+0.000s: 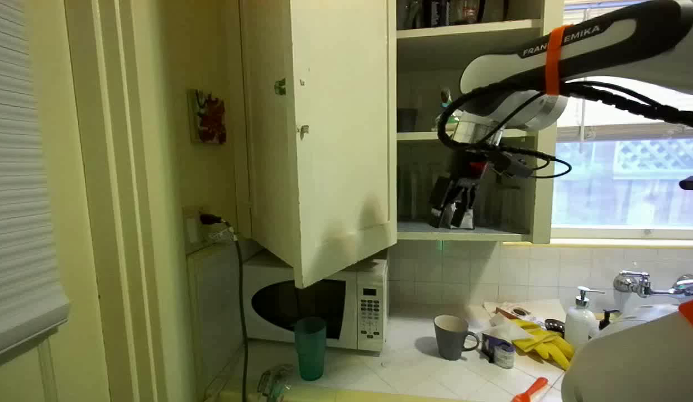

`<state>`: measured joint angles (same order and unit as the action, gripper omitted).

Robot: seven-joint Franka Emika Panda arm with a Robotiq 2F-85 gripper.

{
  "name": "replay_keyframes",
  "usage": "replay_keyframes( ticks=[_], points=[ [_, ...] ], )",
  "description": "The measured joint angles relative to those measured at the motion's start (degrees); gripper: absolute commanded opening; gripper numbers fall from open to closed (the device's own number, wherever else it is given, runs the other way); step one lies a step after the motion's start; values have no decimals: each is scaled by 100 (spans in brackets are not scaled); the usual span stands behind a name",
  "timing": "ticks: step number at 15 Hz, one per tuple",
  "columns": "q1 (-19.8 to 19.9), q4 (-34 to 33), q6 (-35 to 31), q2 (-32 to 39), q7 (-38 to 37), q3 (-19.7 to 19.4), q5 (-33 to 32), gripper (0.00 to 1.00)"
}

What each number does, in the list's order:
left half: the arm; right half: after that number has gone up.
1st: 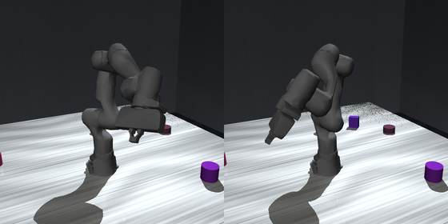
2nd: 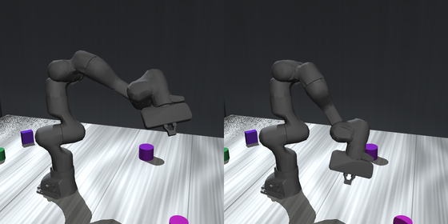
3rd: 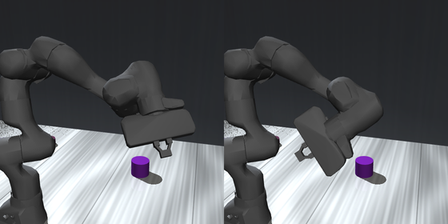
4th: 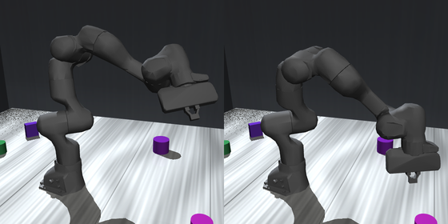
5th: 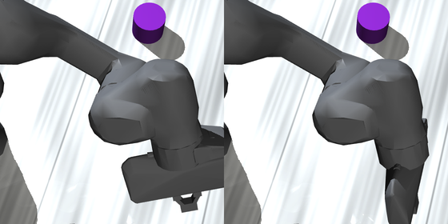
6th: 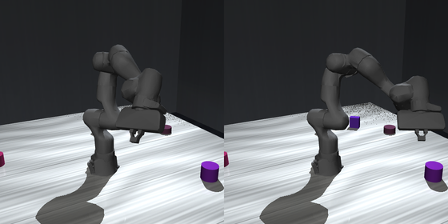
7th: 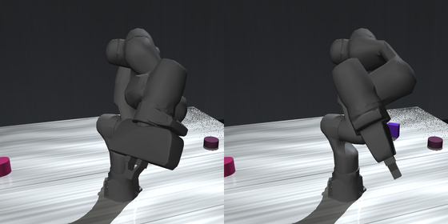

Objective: Move the orange bag to the bottom shelf

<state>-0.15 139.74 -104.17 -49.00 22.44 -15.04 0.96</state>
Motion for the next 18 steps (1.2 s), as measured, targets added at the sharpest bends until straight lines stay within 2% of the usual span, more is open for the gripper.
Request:
replay_keyframes(
  ticks=[9, 13, 18],
  points=[
    [49, -40, -127, 28, -14, -7, 0, 100],
    [203, -491, -1020, 270, -8, -143, -2, 100],
    [174, -1286, -1907, 759, 27, -259, 13, 100]
  ],
)
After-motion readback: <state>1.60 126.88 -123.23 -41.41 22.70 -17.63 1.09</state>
